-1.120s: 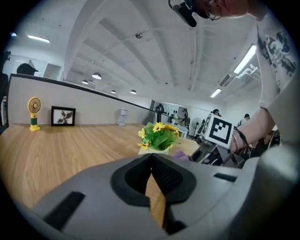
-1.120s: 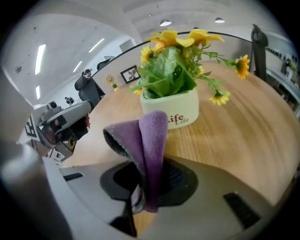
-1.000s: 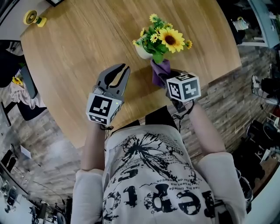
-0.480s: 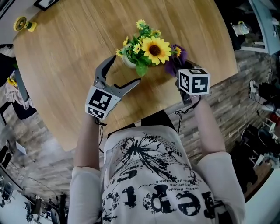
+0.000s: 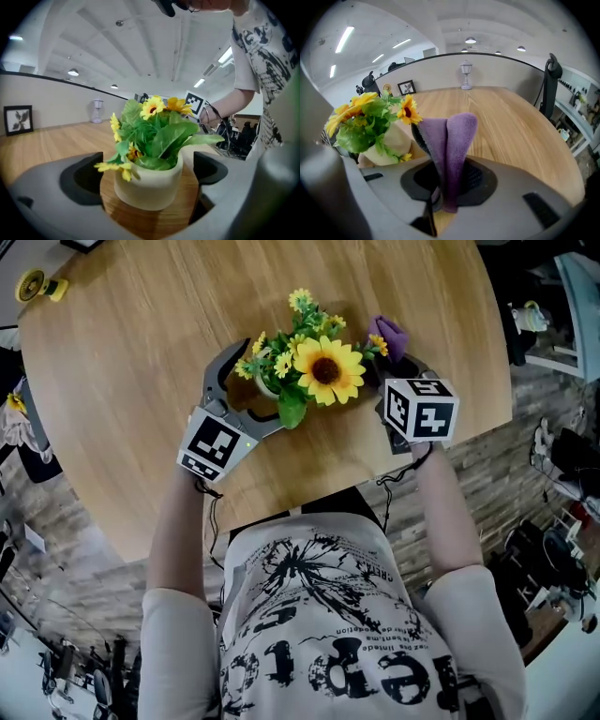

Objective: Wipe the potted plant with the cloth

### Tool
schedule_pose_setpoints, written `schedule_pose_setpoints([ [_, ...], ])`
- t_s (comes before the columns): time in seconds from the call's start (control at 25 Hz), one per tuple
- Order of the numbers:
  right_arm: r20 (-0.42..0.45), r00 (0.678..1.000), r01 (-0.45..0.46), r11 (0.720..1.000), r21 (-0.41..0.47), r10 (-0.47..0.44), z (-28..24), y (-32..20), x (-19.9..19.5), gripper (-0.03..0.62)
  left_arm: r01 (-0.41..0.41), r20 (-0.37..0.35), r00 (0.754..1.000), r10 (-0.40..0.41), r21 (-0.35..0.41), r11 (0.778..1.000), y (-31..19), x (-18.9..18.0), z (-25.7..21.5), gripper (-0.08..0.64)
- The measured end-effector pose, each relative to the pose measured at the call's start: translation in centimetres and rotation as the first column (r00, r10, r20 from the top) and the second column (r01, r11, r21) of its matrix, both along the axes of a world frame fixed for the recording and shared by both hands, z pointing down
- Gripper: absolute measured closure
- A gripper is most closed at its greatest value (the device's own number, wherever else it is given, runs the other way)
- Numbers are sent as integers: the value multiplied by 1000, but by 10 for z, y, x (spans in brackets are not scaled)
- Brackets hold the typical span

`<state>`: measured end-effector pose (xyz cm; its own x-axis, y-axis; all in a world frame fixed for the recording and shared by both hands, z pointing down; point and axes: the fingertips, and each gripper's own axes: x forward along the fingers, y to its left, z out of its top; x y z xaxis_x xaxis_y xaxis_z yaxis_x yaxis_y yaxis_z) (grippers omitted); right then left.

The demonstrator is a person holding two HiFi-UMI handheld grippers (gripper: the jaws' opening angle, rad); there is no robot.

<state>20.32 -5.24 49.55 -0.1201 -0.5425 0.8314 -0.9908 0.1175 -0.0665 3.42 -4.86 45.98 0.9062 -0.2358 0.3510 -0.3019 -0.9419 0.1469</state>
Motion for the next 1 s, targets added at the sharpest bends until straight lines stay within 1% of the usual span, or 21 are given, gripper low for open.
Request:
schedule_pose_setpoints([
  [0.12, 5, 1000, 4, 1000, 14, -4, -1, -10, 0, 511, -64, 18, 998, 64, 28, 998, 0, 9, 3, -29],
  [0.2, 8, 1000, 9, 1000, 25, -9, -3, -13, -1, 511, -88, 31, 996, 87, 30, 996, -1, 13, 7, -30],
  [0.48, 15, 1000, -8, 999, 50, 7, -3, -14, -3, 511, -96, 40, 995, 96, 18, 995, -5, 21, 17, -29],
  [0.6, 16, 1000, -8, 999, 49, 7, -3, -13, -3, 511, -113, 70, 991, 111, 22, 993, -3, 22, 24, -25],
  [0.68, 15, 1000, -2, 999, 48, 1, -3, -13, -3, 511, -107, 91, 990, 104, 33, 994, -4, 21, 27, 23],
  [0.8, 18, 1000, 2, 999, 47, -2, -3, -12, -3, 511, -86, 105, 991, 82, 31, 996, -3, 19, 30, 35],
  [0.92, 24, 1000, 1, 999, 46, -2, -3, -7, -2, 511, -37, 86, 996, 34, 34, 999, -2, 23, 26, 38],
  [1.0, 30, 1000, 8, 999, 45, -10, -4, -4, -3, 511, -3, 72, 997, 2, 17, 1000, -1, 20, 22, 40],
])
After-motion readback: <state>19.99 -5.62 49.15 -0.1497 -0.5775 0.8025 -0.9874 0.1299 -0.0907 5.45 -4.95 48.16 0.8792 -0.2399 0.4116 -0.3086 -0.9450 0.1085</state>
